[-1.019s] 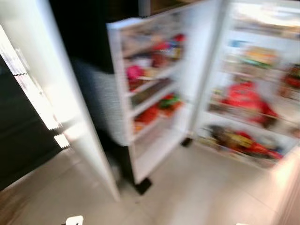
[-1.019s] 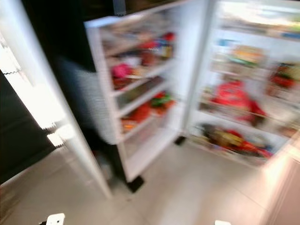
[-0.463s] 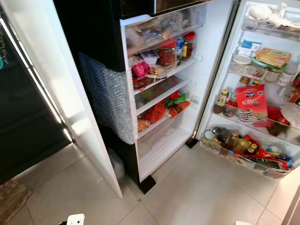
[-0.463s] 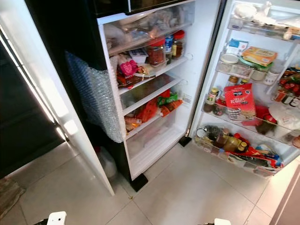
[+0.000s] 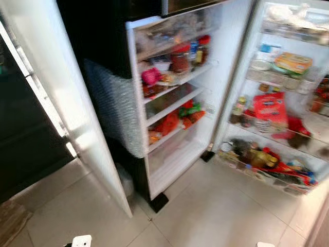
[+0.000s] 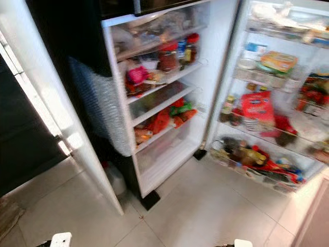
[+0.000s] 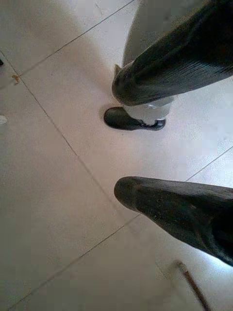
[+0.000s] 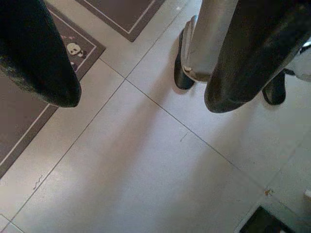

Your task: Restocking fridge

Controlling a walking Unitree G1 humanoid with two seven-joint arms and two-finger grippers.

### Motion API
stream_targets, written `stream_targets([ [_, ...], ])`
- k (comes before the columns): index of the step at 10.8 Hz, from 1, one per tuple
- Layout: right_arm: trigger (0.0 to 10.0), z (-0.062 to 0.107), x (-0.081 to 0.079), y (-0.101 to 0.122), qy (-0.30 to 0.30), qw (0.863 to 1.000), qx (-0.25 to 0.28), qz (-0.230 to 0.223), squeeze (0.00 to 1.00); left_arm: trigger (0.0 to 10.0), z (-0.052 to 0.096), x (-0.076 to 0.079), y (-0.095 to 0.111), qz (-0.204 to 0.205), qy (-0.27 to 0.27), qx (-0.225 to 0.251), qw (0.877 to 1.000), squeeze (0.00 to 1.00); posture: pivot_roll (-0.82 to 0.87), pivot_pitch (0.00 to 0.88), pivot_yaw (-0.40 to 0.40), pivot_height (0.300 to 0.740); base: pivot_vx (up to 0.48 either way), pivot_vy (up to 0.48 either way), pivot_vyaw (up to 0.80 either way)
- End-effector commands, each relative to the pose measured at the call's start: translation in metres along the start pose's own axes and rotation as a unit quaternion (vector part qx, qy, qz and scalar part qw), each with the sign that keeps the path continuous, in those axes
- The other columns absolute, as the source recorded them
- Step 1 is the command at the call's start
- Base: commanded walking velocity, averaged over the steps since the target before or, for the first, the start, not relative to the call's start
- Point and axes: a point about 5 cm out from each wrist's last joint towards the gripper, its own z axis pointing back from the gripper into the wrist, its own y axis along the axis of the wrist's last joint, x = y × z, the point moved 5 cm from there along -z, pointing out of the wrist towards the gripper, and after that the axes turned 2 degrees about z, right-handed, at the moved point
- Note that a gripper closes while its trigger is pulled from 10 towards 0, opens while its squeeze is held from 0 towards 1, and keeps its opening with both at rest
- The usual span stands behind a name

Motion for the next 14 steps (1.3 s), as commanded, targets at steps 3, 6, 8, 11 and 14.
stream_targets([
  [3,10.0,0.001,0.0048,-0.0013,-0.009,1.0,0.001,-0.009,0.0,10.0,0.0004,0.0021,-0.0058,-0.001,-0.002,-0.009,1.0,0.0,-0.01,0.0,0.003,0.74,0.0,-0.326,0.0],
  [6,10.0,0.0011,0.0049,-0.0016,-0.008,1.0,0.0,-0.008,0.0,10.0,0.0005,0.0016,-0.0068,0.002,0.001,-0.011,1.0,0.0,-0.01,0.0,0.001,0.74,0.0,-0.096,0.0],
  [8,10.0,0.0012,0.0051,-0.0017,-0.008,1.0,0.0,-0.008,0.0,10.0,0.0004,0.002,-0.0069,0.001,0.0,-0.012,1.0,0.0,-0.02,0.0,0.002,0.74,0.0,0.0,0.0],
  [11,10.0,0.0011,0.0052,-0.0012,-0.009,1.0,0.001,-0.008,0.0,10.0,0.0004,0.0019,-0.0068,0.006,0.0,-0.011,1.0,0.0,-0.01,0.0,0.003,0.74,0.0,0.0,0.0],
  [14,10.0,0.001,0.0056,-0.0006,-0.012,1.0,0.002,-0.009,0.0,10.0,0.0003,0.002,-0.0062,0.007,0.0,-0.011,1.0,0.0,-0.02,0.0,0.003,0.74,0.0,0.0,0.0],
])
